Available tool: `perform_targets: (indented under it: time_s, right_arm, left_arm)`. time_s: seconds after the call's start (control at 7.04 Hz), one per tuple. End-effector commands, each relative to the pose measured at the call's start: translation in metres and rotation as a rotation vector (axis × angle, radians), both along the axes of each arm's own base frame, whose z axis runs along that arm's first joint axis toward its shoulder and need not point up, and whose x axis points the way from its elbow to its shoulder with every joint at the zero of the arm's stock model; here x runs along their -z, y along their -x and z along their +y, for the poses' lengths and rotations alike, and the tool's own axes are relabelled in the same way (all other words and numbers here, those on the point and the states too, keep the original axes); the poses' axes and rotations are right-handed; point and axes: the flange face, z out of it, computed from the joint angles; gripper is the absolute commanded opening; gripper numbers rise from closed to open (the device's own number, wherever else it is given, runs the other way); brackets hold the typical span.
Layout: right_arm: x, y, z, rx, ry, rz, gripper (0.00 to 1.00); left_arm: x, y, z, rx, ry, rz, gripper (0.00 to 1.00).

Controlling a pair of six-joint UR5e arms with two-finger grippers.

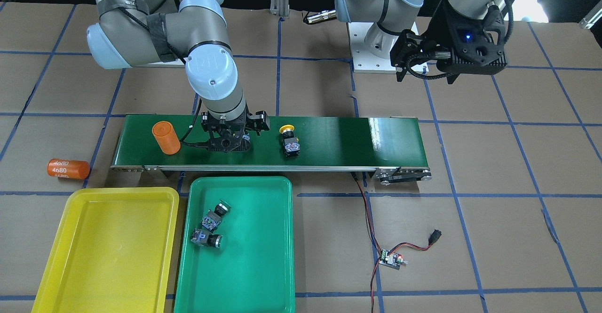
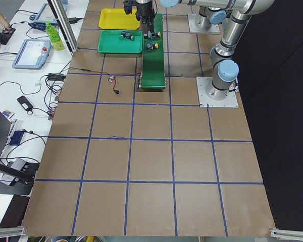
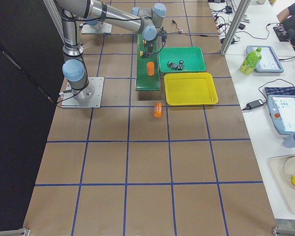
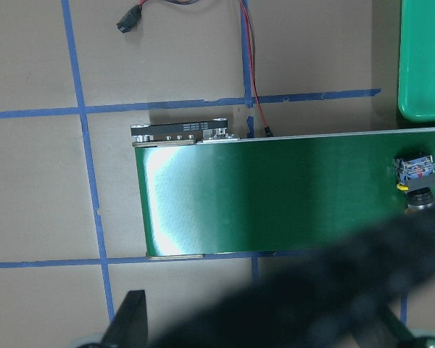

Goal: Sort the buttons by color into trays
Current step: 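Lower the right gripper onto the belt and grasp a yellow-capped button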

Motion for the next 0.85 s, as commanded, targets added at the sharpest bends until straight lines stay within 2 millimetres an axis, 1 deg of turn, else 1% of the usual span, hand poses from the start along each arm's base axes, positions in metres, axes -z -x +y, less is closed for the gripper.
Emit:
perform_targets:
  time_s: [0.0, 0.14, 0.28, 0.57, 0.71]
  right_arm:
    - [0.019, 0.003, 0.015, 0.016, -0.035, 0.012, 0.46]
    - [0.019, 0.003, 0.013, 0.017, -0.022, 0.01, 0.1]
    - [0.019, 0.005, 0.012, 0.017, -0.02, 0.015, 0.0]
    - [0.009, 0.006, 0.009, 0.019, 0.002, 0.017, 0.0]
    - [-0.018, 0.007, 0.001, 0.024, 0.063, -0.002, 0.0]
  left_arm:
    - [0.0, 0.0, 0.0, -0.001, 0.001, 0.001, 1.0]
    - [-0.002, 0.0, -0.001, 0.0, 0.004, 0.001, 1.0]
    - [-0.002, 0.0, -0.001, 0.0, 0.004, 0.001, 1.0]
    - [-0.002, 0.0, -0.001, 0.0, 0.004, 0.001, 1.0]
    - [-0.002, 0.0, -0.001, 0.0, 0.005, 0.0, 1.0]
